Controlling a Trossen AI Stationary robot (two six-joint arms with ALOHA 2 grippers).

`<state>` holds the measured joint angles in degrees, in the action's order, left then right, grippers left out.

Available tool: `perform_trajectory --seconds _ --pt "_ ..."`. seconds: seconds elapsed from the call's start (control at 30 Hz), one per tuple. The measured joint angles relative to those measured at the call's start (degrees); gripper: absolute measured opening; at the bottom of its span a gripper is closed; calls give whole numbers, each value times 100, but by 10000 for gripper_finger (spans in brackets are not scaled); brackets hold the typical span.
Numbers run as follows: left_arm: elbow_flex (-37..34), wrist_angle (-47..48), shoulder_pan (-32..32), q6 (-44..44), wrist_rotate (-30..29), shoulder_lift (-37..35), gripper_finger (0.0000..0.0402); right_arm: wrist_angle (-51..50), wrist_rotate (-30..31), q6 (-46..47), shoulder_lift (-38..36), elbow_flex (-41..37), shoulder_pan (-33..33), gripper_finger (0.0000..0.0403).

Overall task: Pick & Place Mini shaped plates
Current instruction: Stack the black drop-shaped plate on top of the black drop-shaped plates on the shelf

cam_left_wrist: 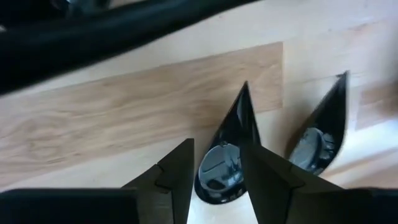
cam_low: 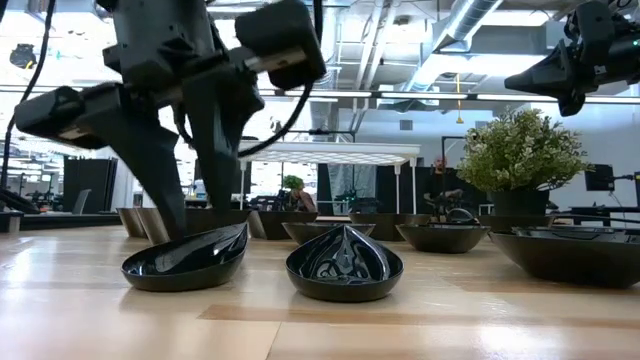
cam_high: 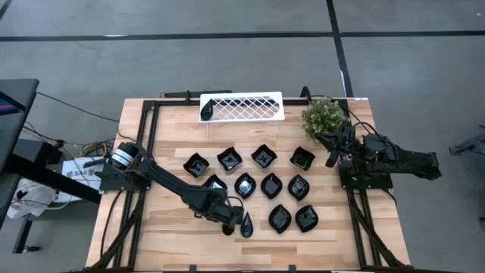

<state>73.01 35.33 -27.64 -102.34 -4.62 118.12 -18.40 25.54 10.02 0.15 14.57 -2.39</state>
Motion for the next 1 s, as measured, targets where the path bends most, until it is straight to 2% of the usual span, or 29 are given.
perform_trajectory --seconds 0.2,0.33,0.67,1.0 --pt "-265 -75 -9 4 1 -150 131 -2 0 -4 0 -1 2 1" --pt "-273 -385 -17 4 -4 -150 131 -2 0 -4 0 -2 2 1" --pt "-275 -431 -20 15 -230 -148 131 -2 0 -4 2 -2 0 1" --pt "-443 -540 -61 58 -219 -137 131 -2 0 -4 2 -2 0 1"
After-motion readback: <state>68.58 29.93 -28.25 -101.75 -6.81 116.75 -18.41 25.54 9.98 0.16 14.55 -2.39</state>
